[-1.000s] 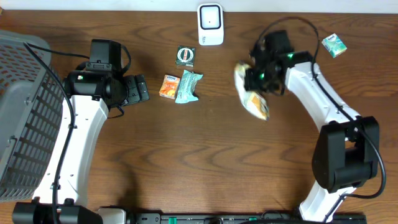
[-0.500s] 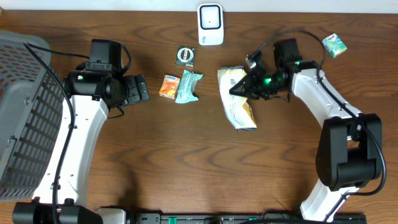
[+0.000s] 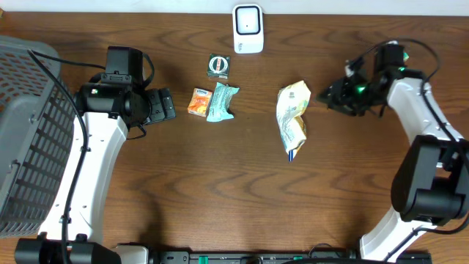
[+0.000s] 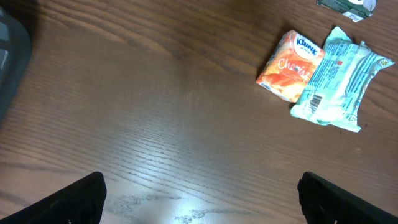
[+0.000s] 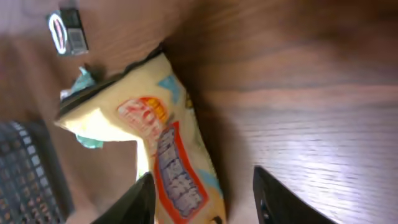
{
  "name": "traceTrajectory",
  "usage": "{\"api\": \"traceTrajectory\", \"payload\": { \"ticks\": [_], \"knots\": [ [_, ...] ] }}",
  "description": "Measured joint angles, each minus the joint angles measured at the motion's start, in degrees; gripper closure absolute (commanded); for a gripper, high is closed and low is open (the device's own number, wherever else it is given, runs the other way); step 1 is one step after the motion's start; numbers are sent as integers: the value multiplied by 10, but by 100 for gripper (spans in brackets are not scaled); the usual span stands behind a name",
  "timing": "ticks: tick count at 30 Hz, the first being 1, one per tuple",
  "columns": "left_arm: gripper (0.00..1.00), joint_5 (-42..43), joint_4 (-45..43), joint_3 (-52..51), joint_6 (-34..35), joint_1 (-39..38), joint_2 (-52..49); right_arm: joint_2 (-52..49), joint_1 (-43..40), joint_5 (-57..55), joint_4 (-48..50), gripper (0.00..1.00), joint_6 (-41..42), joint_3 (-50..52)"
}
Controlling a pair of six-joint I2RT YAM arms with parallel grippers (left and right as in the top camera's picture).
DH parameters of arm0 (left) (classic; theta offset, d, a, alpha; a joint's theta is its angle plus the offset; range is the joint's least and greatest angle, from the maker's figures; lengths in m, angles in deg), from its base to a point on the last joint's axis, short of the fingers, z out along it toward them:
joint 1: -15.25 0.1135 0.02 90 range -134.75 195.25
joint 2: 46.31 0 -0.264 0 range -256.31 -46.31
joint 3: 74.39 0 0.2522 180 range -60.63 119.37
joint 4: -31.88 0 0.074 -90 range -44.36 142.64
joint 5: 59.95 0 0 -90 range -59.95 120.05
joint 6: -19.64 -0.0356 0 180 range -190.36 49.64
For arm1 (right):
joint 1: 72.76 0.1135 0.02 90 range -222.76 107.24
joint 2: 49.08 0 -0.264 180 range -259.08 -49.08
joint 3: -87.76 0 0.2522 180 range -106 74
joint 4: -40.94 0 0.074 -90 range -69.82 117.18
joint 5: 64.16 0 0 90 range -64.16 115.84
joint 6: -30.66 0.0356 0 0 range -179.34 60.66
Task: Scan the item barcode
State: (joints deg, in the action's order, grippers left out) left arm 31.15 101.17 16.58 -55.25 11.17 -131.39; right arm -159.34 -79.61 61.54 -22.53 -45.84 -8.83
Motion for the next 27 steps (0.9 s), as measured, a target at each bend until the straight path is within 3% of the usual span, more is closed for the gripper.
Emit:
{"api": "traceTrajectory", "payload": {
  "ticks": [4, 6, 7, 9, 10, 11, 14, 18, 22, 27],
  "knots": [
    [2, 0, 0, 0, 0, 0, 0, 0, 9, -23, -88, 58, -37, -53],
    [2, 0, 0, 0, 0, 0, 0, 0, 19, -34, -113, 70, -45, -65],
    [2, 0, 0, 0, 0, 0, 0, 0, 29, -37, -121, 82, -54, -70],
    [2, 0, 0, 0, 0, 0, 0, 0, 47, -35, -127, 86, -61, -71],
    [2, 0, 0, 0, 0, 0, 0, 0, 58, -27, -129, 83, -70, -71],
    [2, 0, 0, 0, 0, 0, 0, 0, 69, -18, -128, 73, -76, -71],
    [2, 0, 0, 0, 0, 0, 0, 0, 108, 1, -119, 53, -89, -71],
    [2, 0, 0, 0, 0, 0, 0, 0, 159, -12, -106, 41, -99, -71],
    [2, 0, 0, 0, 0, 0, 0, 0, 232, -102, -88, 12, -80, -71],
    [2, 0, 0, 0, 0, 0, 0, 0, 349, -276, -53, 3, -26, -72]
  ]
}}
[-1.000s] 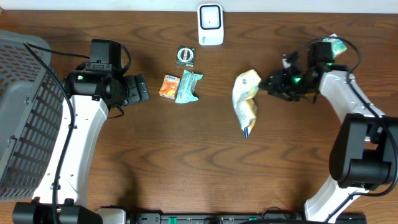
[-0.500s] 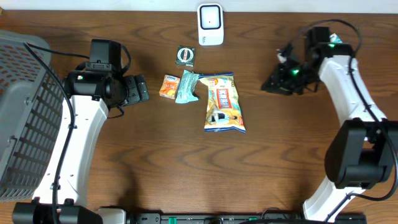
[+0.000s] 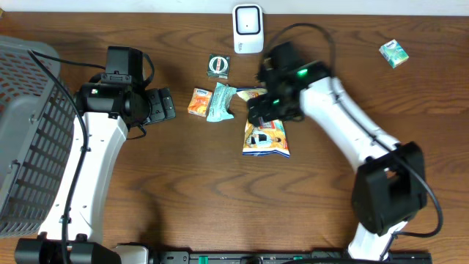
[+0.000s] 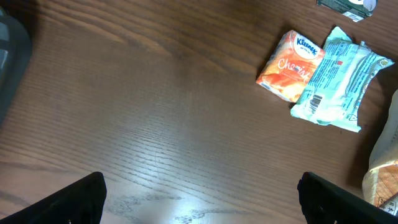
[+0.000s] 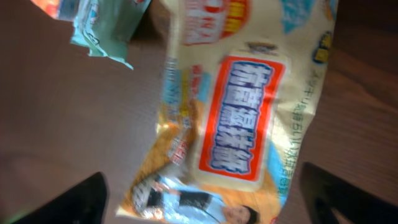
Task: Scan the item barcode
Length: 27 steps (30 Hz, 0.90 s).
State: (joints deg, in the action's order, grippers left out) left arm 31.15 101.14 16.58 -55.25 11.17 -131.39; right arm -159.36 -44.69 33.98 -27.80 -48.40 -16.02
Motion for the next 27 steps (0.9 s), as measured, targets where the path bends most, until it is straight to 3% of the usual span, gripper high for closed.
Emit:
{"api": "traceTrajectory", "payload": {
  "ticks": [8, 14, 17, 27],
  "knots": [
    [2, 0, 0, 0, 0, 0, 0, 0, 121, -221, 86, 4, 84, 33],
    [2, 0, 0, 0, 0, 0, 0, -47, 141, -280, 124, 5, 101, 59],
    [2, 0, 0, 0, 0, 0, 0, -74, 142, -291, 115, 9, 105, 61],
    [2, 0, 0, 0, 0, 0, 0, -77, 139, -341, 88, 8, 103, 60]
  ]
}}
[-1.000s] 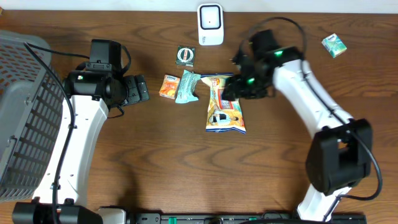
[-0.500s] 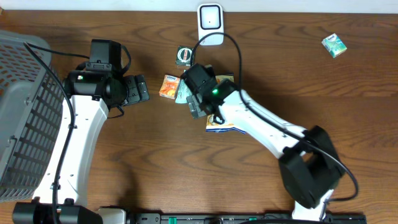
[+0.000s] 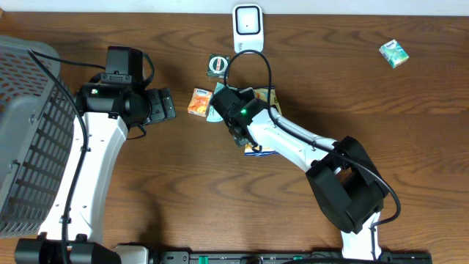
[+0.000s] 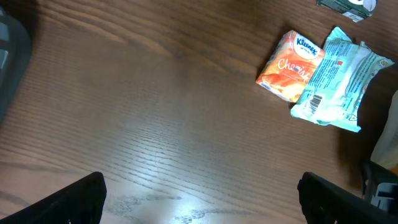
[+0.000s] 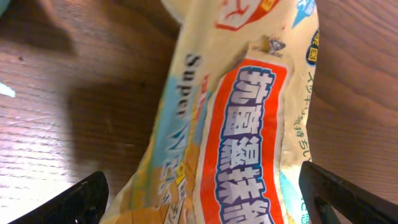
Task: Scan the item barcode
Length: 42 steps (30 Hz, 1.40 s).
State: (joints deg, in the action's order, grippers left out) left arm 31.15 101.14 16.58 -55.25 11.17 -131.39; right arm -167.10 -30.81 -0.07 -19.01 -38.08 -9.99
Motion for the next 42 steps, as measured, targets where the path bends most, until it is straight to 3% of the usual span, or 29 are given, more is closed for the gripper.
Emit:
{"api": "traceTrajectory", "payload": {
  "ticks": [4, 7, 8, 14, 16, 20, 25, 33, 35, 38, 42],
  "knots": [
    [2, 0, 0, 0, 0, 0, 0, -3, -2, 1, 1, 11, -7, 0],
    [2, 0, 0, 0, 0, 0, 0, -26, -2, -2, -1, 35, -23, 0],
    [2, 0, 0, 0, 0, 0, 0, -33, -1, -10, -6, 51, -25, -4],
    [2, 0, 0, 0, 0, 0, 0, -41, -3, -41, -37, 93, -34, -16],
    [2, 0, 0, 0, 0, 0, 0, -41, -4, -39, -56, 99, -38, -32],
    [2, 0, 0, 0, 0, 0, 0, -42, -21, 3, -105, 99, -40, -91],
    [2, 0, 0, 0, 0, 0, 0, -42, -73, 149, -135, 99, -76, -177],
    [2, 0, 0, 0, 0, 0, 0, -38, -239, 539, -141, 99, -169, -176],
    [2, 0, 0, 0, 0, 0, 0, -37, -283, 630, -118, 92, -189, -141],
    [2, 0, 0, 0, 0, 0, 0, -37, -337, 702, -92, 70, -205, -73],
    [2, 0, 0, 0, 0, 0, 0, -37, -384, 741, -83, 58, -218, -26]
  ]
}}
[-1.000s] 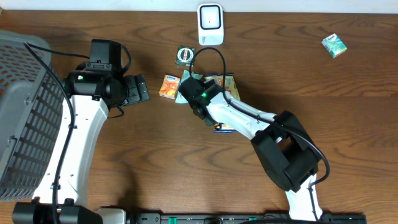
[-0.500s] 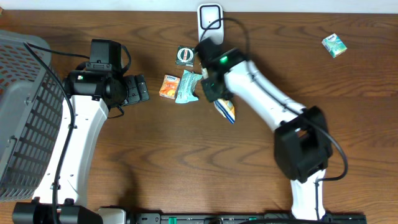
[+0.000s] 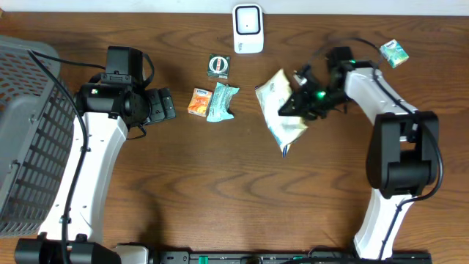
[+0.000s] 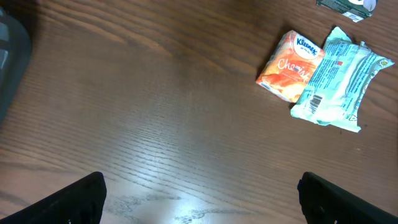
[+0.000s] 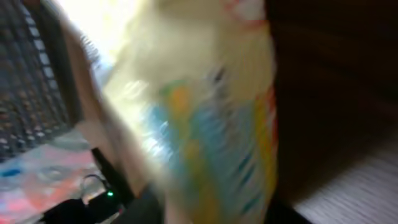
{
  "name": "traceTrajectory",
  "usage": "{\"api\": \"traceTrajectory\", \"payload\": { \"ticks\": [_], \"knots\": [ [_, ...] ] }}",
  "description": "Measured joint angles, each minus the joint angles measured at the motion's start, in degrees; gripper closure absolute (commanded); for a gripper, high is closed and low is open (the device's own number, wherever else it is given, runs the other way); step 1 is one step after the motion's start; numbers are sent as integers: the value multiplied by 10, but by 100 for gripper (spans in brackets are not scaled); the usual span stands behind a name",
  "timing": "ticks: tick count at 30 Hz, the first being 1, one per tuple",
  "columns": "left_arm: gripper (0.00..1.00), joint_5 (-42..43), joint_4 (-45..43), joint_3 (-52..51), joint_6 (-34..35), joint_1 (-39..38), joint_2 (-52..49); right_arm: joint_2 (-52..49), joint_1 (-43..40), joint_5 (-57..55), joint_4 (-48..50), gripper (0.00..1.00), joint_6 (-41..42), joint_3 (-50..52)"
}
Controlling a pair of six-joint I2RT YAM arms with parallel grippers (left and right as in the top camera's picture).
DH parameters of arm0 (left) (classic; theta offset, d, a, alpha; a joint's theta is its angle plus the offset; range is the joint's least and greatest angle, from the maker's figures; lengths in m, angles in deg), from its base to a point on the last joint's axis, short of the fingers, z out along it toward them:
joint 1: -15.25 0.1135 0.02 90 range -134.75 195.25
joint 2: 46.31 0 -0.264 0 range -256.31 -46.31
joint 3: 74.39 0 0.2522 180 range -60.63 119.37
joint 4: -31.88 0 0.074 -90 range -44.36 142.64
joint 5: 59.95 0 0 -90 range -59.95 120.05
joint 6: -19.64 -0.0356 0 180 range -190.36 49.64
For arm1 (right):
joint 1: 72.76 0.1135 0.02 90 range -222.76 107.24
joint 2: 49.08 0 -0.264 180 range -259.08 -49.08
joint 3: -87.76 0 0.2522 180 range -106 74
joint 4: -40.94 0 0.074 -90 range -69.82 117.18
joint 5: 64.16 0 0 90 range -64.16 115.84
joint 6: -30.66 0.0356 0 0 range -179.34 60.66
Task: Scan the item barcode
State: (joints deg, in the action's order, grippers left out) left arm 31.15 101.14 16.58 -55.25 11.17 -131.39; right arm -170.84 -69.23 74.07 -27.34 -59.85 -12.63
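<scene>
The white barcode scanner (image 3: 248, 28) stands at the table's back edge. A yellow snack bag (image 3: 281, 111) hangs tilted to the right of centre, and my right gripper (image 3: 299, 103) is shut on its right side. In the right wrist view the bag (image 5: 205, 118) is a blur that fills the frame and hides the fingers. My left gripper (image 3: 160, 105) stays open at the left, with bare wood between its fingers (image 4: 78, 198).
An orange tissue pack (image 3: 198, 101) and a teal packet (image 3: 222, 101) lie side by side left of the bag, and the left wrist view shows both. A dark round-labelled box (image 3: 218, 65) sits behind them. A small green box (image 3: 393, 53) is at the far right. A grey basket (image 3: 29, 132) fills the left edge.
My right gripper was at the centre-left by the teal packet, over the bag. It is now right of centre with the bag held up and tilted. The left arm has not moved.
The bag first lay right of centre with my right gripper beside it on the right. Then the gripper was over the bag, which lay nearer the centre. Later it was further left by the teal packet. Now it holds the bag right of centre.
</scene>
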Motion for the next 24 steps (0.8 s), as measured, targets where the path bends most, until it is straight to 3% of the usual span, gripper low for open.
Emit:
{"api": "traceTrajectory", "payload": {
  "ticks": [9, 15, 18, 22, 24],
  "knots": [
    [2, 0, 0, 0, 0, 0, 0, 0, -71, 4, -85, 50, -2, -54],
    [2, 0, 0, 0, 0, 0, 0, 1, -56, -78, -137, 15, -5, -98],
    [2, 0, 0, 0, 0, 0, 0, 1, -37, -140, -153, 3, -6, -97],
    [2, 0, 0, 0, 0, 0, 0, 1, -8, -203, -157, 4, -2, -93],
    [2, 0, 0, 0, 0, 0, 0, 1, 4, -217, -156, 20, -1, -88]
  ]
}}
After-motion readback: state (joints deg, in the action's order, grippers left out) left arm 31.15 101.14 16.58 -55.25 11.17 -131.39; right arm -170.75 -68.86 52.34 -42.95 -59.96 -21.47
